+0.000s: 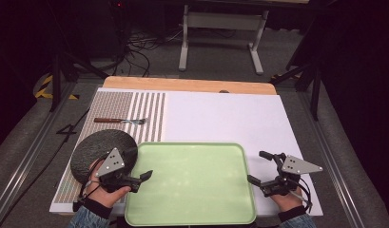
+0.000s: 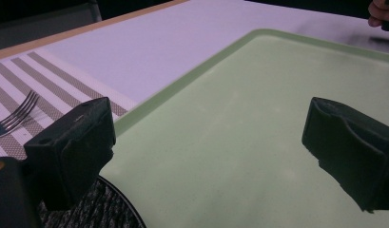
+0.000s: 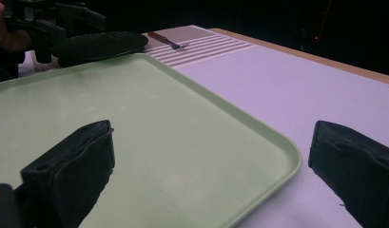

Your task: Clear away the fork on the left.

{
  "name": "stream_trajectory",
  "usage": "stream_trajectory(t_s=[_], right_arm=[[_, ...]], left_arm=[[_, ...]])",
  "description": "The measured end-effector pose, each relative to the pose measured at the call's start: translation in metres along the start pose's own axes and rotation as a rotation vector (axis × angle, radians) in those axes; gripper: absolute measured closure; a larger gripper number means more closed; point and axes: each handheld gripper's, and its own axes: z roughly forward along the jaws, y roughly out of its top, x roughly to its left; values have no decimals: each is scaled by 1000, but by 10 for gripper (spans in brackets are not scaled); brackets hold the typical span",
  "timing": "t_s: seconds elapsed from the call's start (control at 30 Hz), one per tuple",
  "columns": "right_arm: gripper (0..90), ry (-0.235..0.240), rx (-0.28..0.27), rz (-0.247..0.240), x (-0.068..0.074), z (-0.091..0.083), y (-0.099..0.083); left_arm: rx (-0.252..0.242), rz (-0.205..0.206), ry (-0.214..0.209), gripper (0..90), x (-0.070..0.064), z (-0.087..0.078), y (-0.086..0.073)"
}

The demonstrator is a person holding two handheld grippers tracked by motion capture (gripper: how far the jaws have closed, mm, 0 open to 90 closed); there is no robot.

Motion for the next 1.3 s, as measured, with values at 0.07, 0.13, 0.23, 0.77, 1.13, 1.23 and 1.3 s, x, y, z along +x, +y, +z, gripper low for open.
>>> stream_trajectory(t_s=[0.07,0.13,0.23,0.77,1.13,1.23,1.3], right_arm=[[20,2,-1,1,1,0,0],[20,1,-4,-1,0,0,0],[20,2,-6,0,0,0,0],[36,38,-15,1,1,2,1],[27,40,-34,27,-1,2,2],[27,37,-27,28,-2,2,2],[27,35,-24,32,-2,3,1]], left_arm=[[-4,-17,-1,50,1,-1,0],[-12,-28,-4,49,2,-1,0],[-14,-40,-13,48,2,-1,0],[26,-17,-58,83,8,-6,10],[117,40,-64,103,20,-2,21],[129,36,-62,103,25,-2,23],[138,42,-61,103,27,-2,25]])
